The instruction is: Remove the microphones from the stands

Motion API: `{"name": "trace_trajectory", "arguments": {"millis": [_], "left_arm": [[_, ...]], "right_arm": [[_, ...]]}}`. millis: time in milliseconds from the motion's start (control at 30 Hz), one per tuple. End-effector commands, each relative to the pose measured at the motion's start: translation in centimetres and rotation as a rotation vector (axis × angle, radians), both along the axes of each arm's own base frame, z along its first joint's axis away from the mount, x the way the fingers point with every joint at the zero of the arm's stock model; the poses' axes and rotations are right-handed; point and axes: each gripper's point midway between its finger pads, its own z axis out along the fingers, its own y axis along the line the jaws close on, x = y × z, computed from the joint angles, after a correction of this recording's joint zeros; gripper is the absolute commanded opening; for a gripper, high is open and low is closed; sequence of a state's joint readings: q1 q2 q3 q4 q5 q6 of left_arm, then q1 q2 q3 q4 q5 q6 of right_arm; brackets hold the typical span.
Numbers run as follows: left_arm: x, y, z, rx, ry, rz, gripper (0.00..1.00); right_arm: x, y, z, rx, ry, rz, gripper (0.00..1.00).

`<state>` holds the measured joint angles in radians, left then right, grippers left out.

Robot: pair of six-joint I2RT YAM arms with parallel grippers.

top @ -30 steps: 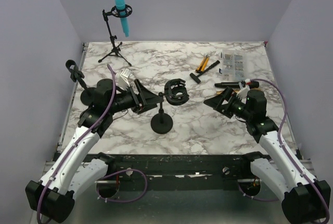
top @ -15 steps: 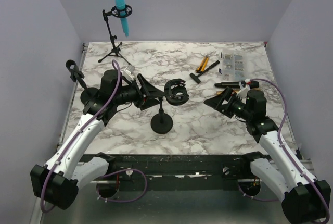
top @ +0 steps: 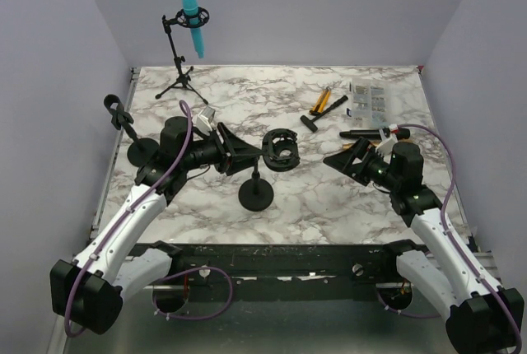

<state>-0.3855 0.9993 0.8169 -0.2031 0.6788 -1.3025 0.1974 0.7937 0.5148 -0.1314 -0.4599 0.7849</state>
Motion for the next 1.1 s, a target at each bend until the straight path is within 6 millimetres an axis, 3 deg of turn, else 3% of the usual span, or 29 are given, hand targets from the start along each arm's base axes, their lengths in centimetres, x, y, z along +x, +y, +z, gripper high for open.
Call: {"name": "trace_trajectory", "arguments": {"millis": [0,233,333,433,700,1000,1067], "left_arm": [[0.7,2.1,-9.5,0.225,0.119,0.093,0.37],[0.3,2.3,-15.2,0.293,0.214,0.071,0.36],[0.1,2.3,-16.4,0.302,0.236,0.057,0.38],[0.2,2.3,-16.4,0.308,0.214,0.047,0.48],[1.1,2.0,-12.2,0.327,-0.035,-0.035,0.67],[1.7,2.3,-3.8,0.376,-0.483,-0.152,0.96],[1.6,2.3,-2.6,0.399,-0.542,-0.197,0.98]], "right_arm": [[-0.1,-0.1,-0.8,-0.008,0.008,-0.009,1.00],[-0.1,-0.1,-2.1,-0.022,0.034,-0.008,1.00],[-0.1,-0.2,-2.6,-0.029,0.042,-0.011,1.00],[-0.1,-0.3,-2.9,-0.034,0.049,-0.015,1.00],[0.0,-0.2,-3.2,-0.034,0.056,-0.010,1.00],[-0.1,-0.4,-3.4,-0.054,0.055,-0.005,1.00],[-0.2,-0.5,-3.4,-0.058,0.053,-0.009,1.00]]}}
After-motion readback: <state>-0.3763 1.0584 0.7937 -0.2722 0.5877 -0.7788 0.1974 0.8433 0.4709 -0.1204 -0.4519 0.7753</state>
